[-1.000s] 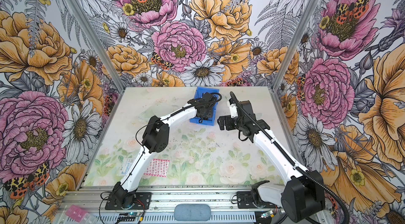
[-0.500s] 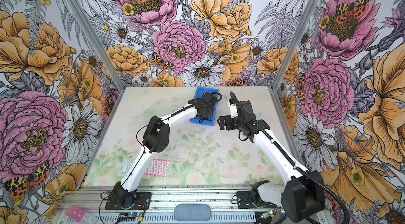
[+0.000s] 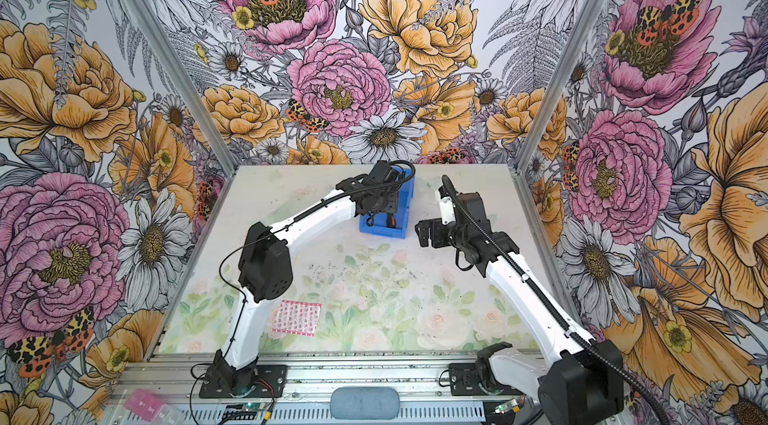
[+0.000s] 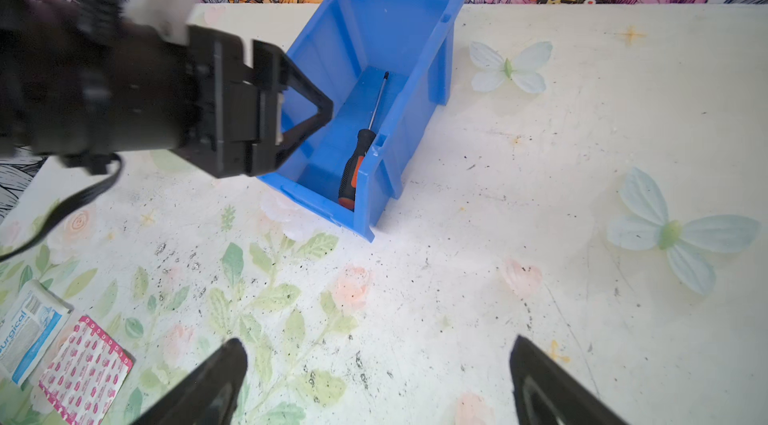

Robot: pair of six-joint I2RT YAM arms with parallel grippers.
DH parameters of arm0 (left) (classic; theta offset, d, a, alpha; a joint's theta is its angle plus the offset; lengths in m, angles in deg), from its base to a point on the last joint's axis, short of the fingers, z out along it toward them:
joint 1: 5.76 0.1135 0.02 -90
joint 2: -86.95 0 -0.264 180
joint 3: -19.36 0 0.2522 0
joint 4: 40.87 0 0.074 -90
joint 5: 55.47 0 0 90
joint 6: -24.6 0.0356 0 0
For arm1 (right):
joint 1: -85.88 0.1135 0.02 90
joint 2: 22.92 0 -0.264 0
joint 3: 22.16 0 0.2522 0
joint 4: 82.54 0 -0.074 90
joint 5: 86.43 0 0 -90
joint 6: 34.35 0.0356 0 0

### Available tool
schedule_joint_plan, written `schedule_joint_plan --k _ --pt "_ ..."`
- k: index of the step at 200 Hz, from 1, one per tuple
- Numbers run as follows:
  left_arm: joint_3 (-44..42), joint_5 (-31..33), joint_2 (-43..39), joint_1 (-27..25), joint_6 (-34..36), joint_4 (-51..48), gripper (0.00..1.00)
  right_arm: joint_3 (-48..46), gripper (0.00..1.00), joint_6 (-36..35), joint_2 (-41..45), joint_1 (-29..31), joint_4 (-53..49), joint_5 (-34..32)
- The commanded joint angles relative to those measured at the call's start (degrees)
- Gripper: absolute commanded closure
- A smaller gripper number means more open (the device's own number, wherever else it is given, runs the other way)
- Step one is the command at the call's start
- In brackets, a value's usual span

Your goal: Put the screwdriver in the bin

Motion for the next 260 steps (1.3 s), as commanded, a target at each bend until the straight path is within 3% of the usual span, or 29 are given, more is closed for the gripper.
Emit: schedule_joint_plan --k 1,38,63,92,130,172,188,198,238,260 --pt "-8.1 2.6 -8.6 -1.5 3.9 3.2 0.26 -0.6 0.01 1.1 1.1 -0.3 1.3 -2.4" --pt "-27.1 7.0 -26.3 -1.2 4.8 9.1 0.02 -0.2 0.01 3.1 0.3 -1.7 1.3 -6.9" --pt "-44.3 8.9 -40.1 2.2 4.6 17.8 0.01 0.0 0.0 4.8 -1.9 -5.0 2.6 -4.0" --pt "-53.9 9.0 -50.8 8.5 7.1 17.8 0.01 0.3 0.0 5.8 -3.7 -6.9 3.1 -4.4" --pt "-67.8 18.5 -61.6 14.9 11.7 24.5 0.01 -4.2 0.01 7.7 -1.3 -8.1 6.3 -9.8" --pt "-78.8 15.7 -65.2 27.5 13.3 28.4 0.01 -19.2 0.01 2.2 11.0 -9.2 17.6 -20.0" --pt "-82.3 9.5 -67.1 30.7 13.5 31.4 0.01 -24.9 0.01 0.6 15.8 -10.0 20.3 -21.9" --pt "-84.6 5.8 -69.0 31.8 15.8 34.2 0.01 -27.6 0.0 0.4 17.8 -10.4 20.9 -22.6" --pt "-100.0 6.1 -75.6 34.2 20.9 57.2 0.01 -35.3 0.0 -1.3 22.2 -10.7 24.4 -28.3" --pt "-99.2 3.4 -72.1 37.3 20.7 59.9 0.01 -40.1 0.01 -3.4 21.6 -11.1 31.9 -28.9"
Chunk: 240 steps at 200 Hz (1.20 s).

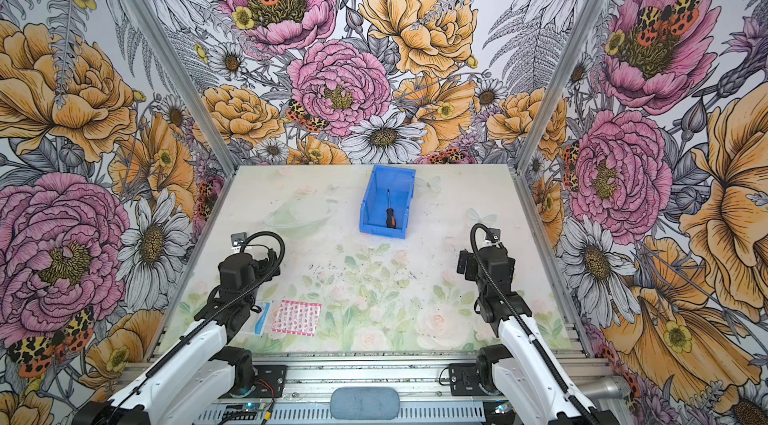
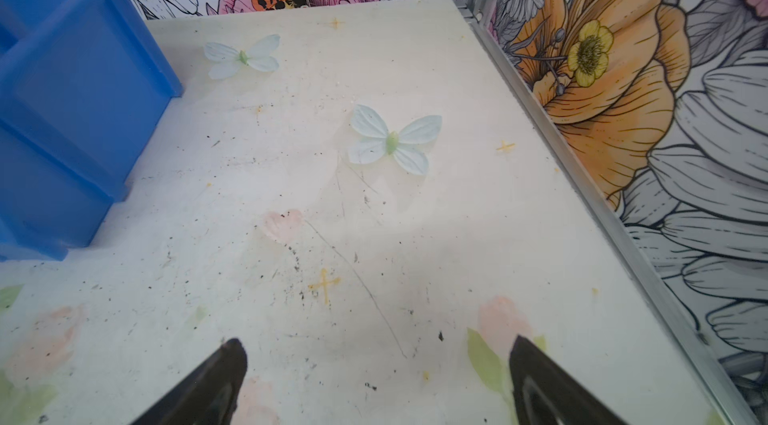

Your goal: Put the screwdriver in the bin

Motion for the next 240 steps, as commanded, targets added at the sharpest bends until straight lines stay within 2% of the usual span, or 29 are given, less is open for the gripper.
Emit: schedule_joint_plan --k 1,23,54,74,89,112,127,142,156,191,240 --pt "0.1 -4.4 2.7 3.0 2.2 12.5 0.01 -3.5 0.01 -2.9 0.0 -0.5 9.2 -3.8" --pt "1.4 -6.9 9.0 4.7 1.7 18.1 0.02 -4.2 0.01 -3.8 -4.2 -1.0 18.0 -4.3" --pt "5.6 -9.3 20.5 4.7 3.2 25.9 0.01 -0.4 0.01 -4.8 -18.0 -2.0 28.7 -2.7" --pt "11.0 -10.5 28.5 4.8 4.2 26.2 0.01 2.6 0.0 -5.2 -26.3 -2.3 35.8 -1.7" --pt "14.1 -14.8 33.0 5.0 5.9 27.7 0.02 6.4 0.0 -5.6 -32.4 -2.8 37.8 -0.4" --pt "17.6 -15.9 36.5 5.3 7.1 26.1 0.01 12.6 0.0 -8.3 -39.1 -3.1 35.7 2.7" --pt "16.6 -16.0 36.4 5.8 7.7 28.4 0.01 13.3 0.01 -9.5 -40.4 -3.4 36.9 4.0" --pt "14.6 -16.8 37.8 6.7 7.2 33.4 0.01 10.2 0.01 -8.9 -42.3 -4.5 45.0 4.4" --pt "14.1 -18.9 39.2 8.1 6.0 36.1 0.01 10.0 0.01 -7.6 -41.9 -6.5 44.8 7.4" --pt "10.9 -20.5 39.8 9.4 5.0 41.7 0.01 9.8 0.0 -7.5 -41.9 -6.6 44.9 7.5" --pt "9.5 -18.3 40.6 8.7 5.1 45.0 0.01 9.9 0.01 -7.4 -42.0 -6.6 44.7 7.5"
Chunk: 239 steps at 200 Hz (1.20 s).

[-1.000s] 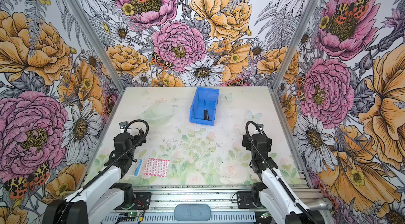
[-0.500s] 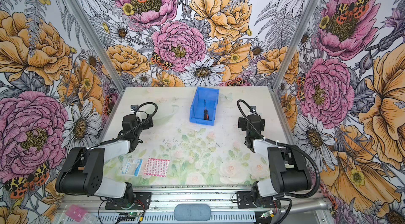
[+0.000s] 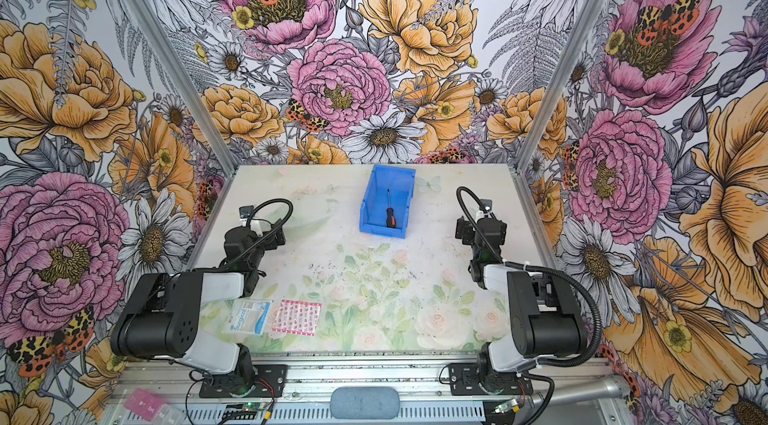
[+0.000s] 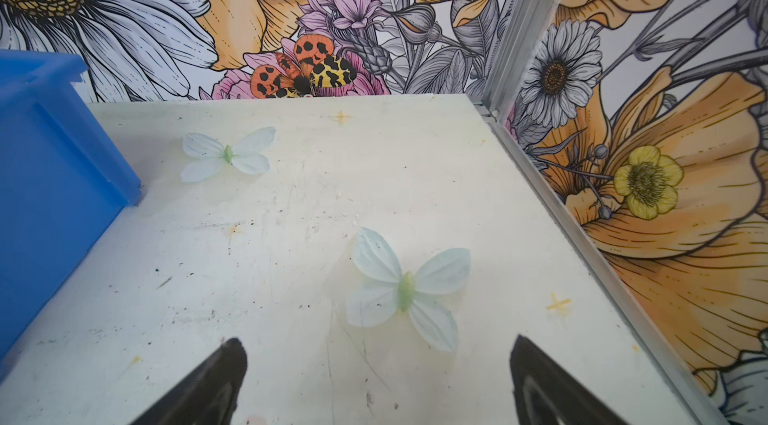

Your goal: Put the screwdriver in the bin

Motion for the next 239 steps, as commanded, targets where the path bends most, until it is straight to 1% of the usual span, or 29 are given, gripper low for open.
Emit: schedule_joint_plan --k 1,31,44,54,64,71,98,107,120,183,208,228,239 --pt "-1.2 -0.2 0.5 -0.3 -0.2 5.3 0.01 -0.3 0.01 0.2 -0.5 0.1 1.9 1.0" --pt "-1.9 0.3 0.9 -0.4 -0.4 7.1 0.01 -0.9 0.01 0.5 0.0 -0.1 2.7 1.7" --pt "-1.9 0.4 0.9 -0.4 -0.3 7.2 0.01 -3.7 0.01 -0.7 -0.1 -0.8 6.7 6.9" --pt "-2.0 0.9 0.9 -0.7 -0.2 7.3 0.01 -6.4 0.01 -2.2 -1.9 -0.9 14.4 10.2" --pt "-2.0 1.8 0.9 -1.1 -0.1 7.4 0.01 -5.9 0.0 -1.4 -1.7 -1.4 12.8 10.7" --pt "-2.0 2.8 1.0 -1.4 0.2 7.6 0.01 -5.8 0.0 -1.2 -2.2 -2.0 13.5 11.8" --pt "-2.7 6.7 0.7 -3.3 1.0 8.4 0.01 -5.5 0.0 -0.5 -2.0 -2.3 12.6 11.4" --pt "-3.0 6.7 0.8 -3.4 1.1 9.3 0.01 -5.5 0.0 0.1 -2.1 -2.3 12.9 10.0" --pt "-3.3 6.7 1.4 -3.4 1.1 11.1 0.01 -5.6 0.01 0.1 -2.1 -2.3 12.8 9.8" --pt "-3.0 6.8 1.2 -3.3 1.0 10.4 0.01 -6.3 0.01 0.0 -1.7 -2.3 13.6 9.7" --pt "-2.8 5.7 1.3 -2.8 0.8 9.8 0.01 -6.0 0.0 0.1 -1.9 -2.3 13.3 9.6" --pt "-2.2 1.9 1.3 -1.2 0.1 8.3 0.01 -5.8 0.01 0.1 -1.9 -2.3 13.1 9.6" --pt "-2.2 2.1 1.3 -1.2 0.1 8.5 0.01 -5.8 0.01 0.2 -2.0 -2.4 13.1 9.8"
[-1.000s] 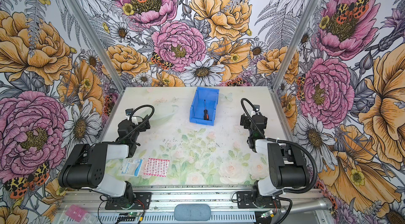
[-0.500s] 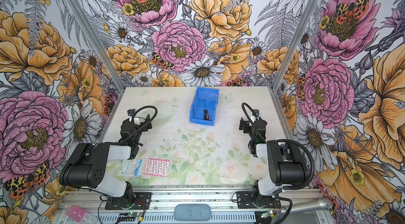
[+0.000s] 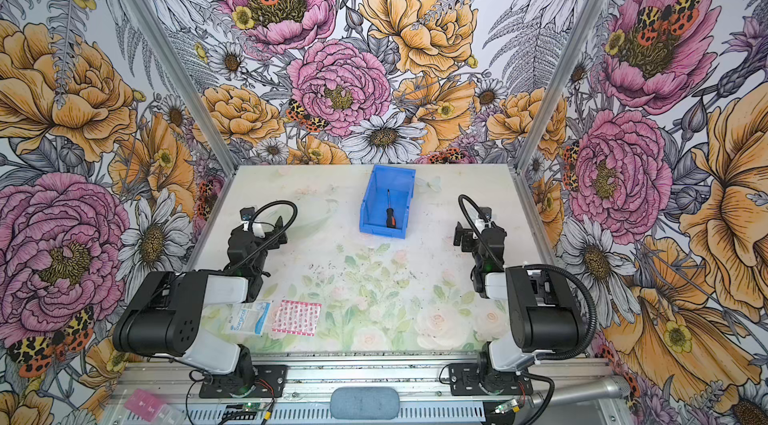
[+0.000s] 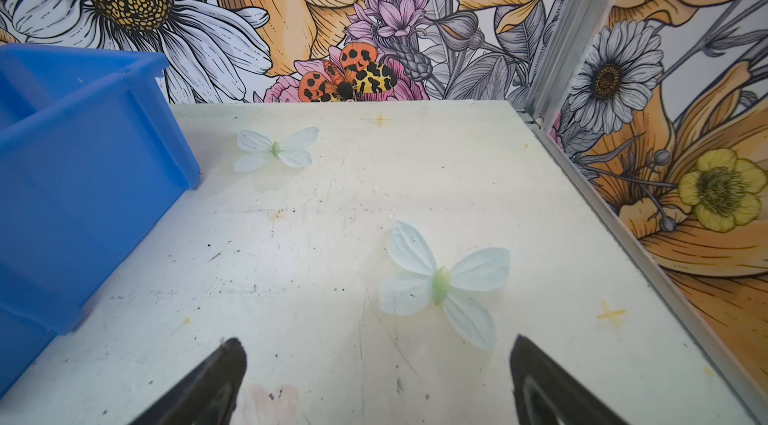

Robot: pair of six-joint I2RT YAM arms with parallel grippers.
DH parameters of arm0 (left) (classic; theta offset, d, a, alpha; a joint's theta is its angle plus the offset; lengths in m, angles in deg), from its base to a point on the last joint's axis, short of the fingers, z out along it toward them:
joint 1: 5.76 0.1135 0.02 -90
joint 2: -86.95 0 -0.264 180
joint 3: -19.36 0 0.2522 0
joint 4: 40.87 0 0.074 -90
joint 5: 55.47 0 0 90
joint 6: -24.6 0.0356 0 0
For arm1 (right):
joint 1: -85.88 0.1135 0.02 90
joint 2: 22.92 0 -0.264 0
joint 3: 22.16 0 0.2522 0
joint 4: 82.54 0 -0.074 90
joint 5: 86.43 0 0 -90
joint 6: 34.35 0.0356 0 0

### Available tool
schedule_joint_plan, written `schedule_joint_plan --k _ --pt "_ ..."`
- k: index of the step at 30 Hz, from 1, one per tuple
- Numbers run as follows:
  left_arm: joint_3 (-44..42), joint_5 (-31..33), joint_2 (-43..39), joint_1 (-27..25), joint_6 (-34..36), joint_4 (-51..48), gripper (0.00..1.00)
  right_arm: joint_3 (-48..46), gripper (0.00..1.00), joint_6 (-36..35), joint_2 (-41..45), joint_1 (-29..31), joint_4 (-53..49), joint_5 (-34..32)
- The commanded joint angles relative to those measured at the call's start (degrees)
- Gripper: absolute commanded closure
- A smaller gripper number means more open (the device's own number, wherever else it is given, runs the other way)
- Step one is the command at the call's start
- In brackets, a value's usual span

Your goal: Put the screwdriver in the bin

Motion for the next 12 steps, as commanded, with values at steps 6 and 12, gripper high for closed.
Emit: schedule_joint_plan --k 6,12 --pt "0.3 -2.2 0.6 0.9 0.1 0.1 0.01 0.1 0.01 1.0 -0.1 -0.5 2.4 0.9" --pt "0.2 -2.2 0.5 0.9 0.1 0.3 0.01 -2.5 0.0 -2.6 0.3 -1.4 6.8 12.3"
